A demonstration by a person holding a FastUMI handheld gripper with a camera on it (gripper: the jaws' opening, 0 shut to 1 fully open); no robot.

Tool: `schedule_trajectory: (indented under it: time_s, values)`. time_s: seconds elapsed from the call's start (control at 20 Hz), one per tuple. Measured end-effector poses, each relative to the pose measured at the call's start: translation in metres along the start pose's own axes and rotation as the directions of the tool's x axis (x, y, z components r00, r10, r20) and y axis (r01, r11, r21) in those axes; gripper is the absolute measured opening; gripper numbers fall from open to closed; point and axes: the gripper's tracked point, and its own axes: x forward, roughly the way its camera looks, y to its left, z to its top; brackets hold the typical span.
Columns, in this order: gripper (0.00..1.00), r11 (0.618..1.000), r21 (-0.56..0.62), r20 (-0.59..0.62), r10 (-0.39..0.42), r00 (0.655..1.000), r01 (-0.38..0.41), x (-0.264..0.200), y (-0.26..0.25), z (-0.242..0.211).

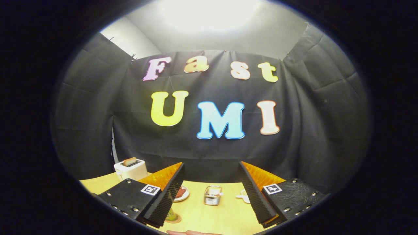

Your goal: Take the bottle from table, then pour the juice into the cup, finally place the bottle on the coaster

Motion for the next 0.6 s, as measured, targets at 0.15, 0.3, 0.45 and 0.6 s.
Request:
schedule_trajectory:
  time_s: [0.15,0.3,0.45,0.6]
  values:
    - [0.99,1.000,-0.005,0.009,0.002,1.000,-0.002,-0.025,-0.010,0.042]
    - [0.99,1.000,0.001,0.021,-0.009,1.000,0.009,-0.044,-0.018,0.080]
    - [0.99,1.000,-0.025,0.026,-0.007,1.000,0.007,-0.056,-0.022,0.101]
    - [0.98,0.998,-0.060,0.027,-0.022,0.999,0.024,-0.058,-0.031,0.106]
